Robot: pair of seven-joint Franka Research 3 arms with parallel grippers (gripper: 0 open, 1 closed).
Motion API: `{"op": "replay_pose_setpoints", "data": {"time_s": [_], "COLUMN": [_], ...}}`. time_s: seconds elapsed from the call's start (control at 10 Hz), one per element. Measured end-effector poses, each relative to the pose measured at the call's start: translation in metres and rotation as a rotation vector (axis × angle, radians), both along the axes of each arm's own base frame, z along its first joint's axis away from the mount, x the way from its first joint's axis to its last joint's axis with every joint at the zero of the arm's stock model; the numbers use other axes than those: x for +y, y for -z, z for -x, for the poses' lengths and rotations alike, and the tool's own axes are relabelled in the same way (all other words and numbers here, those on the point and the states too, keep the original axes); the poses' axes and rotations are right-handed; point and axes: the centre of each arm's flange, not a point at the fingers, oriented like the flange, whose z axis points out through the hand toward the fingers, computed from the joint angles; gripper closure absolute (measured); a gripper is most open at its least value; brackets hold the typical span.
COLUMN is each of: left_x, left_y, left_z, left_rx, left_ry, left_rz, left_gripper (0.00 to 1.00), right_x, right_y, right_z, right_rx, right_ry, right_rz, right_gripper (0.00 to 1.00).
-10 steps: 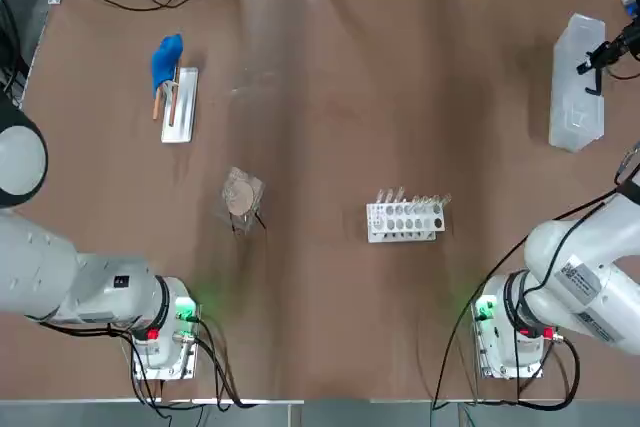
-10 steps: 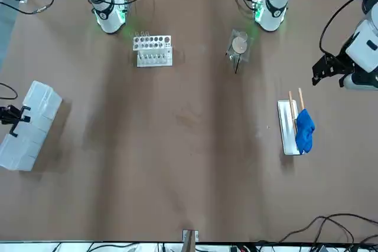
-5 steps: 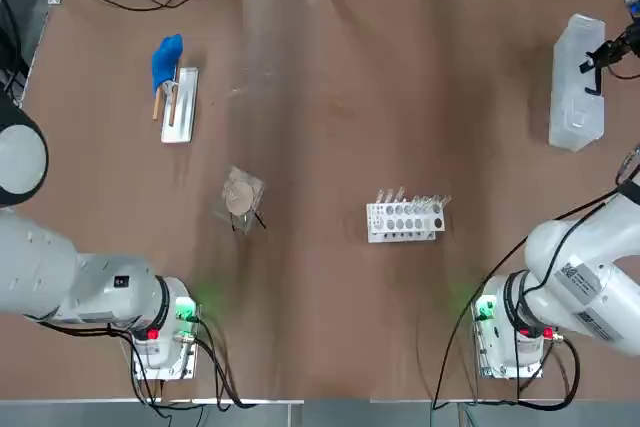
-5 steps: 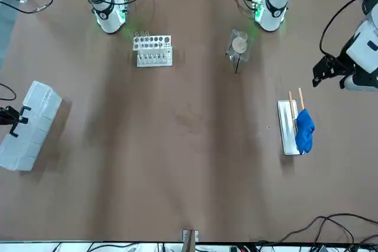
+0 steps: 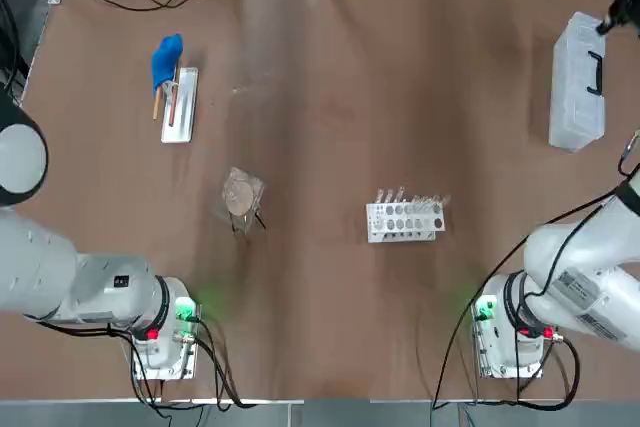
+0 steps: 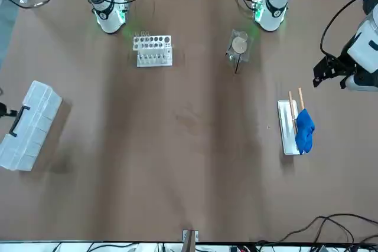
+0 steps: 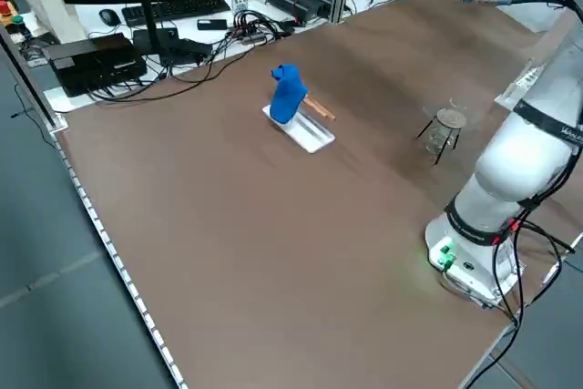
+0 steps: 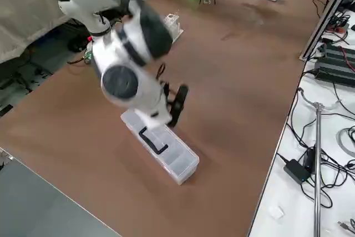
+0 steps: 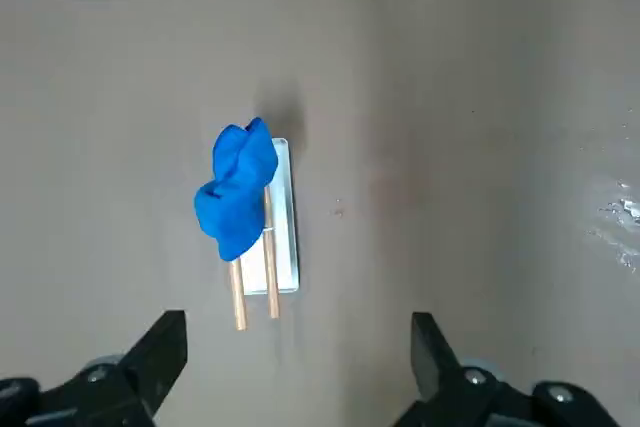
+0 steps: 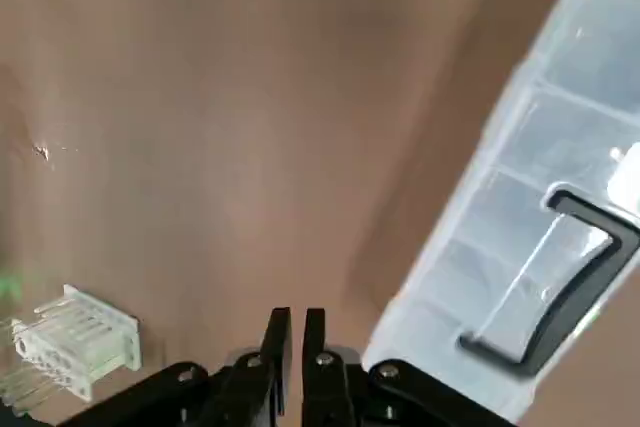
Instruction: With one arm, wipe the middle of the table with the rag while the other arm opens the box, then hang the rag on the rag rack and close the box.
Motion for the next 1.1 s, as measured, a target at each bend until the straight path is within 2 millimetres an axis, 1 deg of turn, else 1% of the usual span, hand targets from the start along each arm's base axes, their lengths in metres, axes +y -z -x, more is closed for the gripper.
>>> {"op": "replay_pose_setpoints", "data": {"time_s": [0.1, 0.2, 0.3, 0.4, 0.5, 0.6, 0.7, 0.9, 1.1], "left_x": [0.001, 0.001, 0.002, 0.002, 0.002, 0.002, 0.004, 0.009, 0.009], "left_y": [0.000, 0.002, 0.002, 0.001, 0.001, 0.001, 0.001, 0.001, 0.001], "left_z": [0.000, -0.001, -0.003, -0.003, -0.004, -0.004, -0.004, -0.005, -0.005], "left_rx": [0.001, 0.002, 0.001, 0.000, -0.001, -0.001, -0.001, -0.001, -0.001], "left_ry": [-0.002, -0.002, -0.003, -0.003, -0.003, -0.004, -0.007, -0.016, -0.016], "left_rz": [0.000, 0.000, 0.001, 0.001, 0.001, 0.001, 0.001, 0.001, 0.001], "left_gripper": [0.01, 0.01, 0.01, 0.01, 0.01, 0.01, 0.01, 0.01, 0.01], "right_x": [0.041, 0.089, 0.140, 0.189, 0.229, 0.258, 0.272, 0.277, 0.282], "right_y": [-0.052, -0.094, -0.124, -0.145, -0.159, -0.167, -0.171, -0.172, -0.169], "right_z": [-0.007, -0.013, -0.016, -0.018, -0.016, -0.011, -0.006, -0.001, -0.002], "right_rx": [-0.004, -0.002, 0.012, 0.025, 0.030, 0.036, 0.040, 0.054, 0.053], "right_ry": [0.008, 0.024, 0.033, 0.041, 0.060, 0.076, 0.082, 0.127, 0.146], "right_rz": [0.082, 0.156, 0.221, 0.279, 0.318, 0.338, 0.348, 0.356, 0.359], "right_gripper": [0.81, 0.65, 0.51, 0.35, 0.22, 0.07, 0.01, 0.01, 0.01]}}
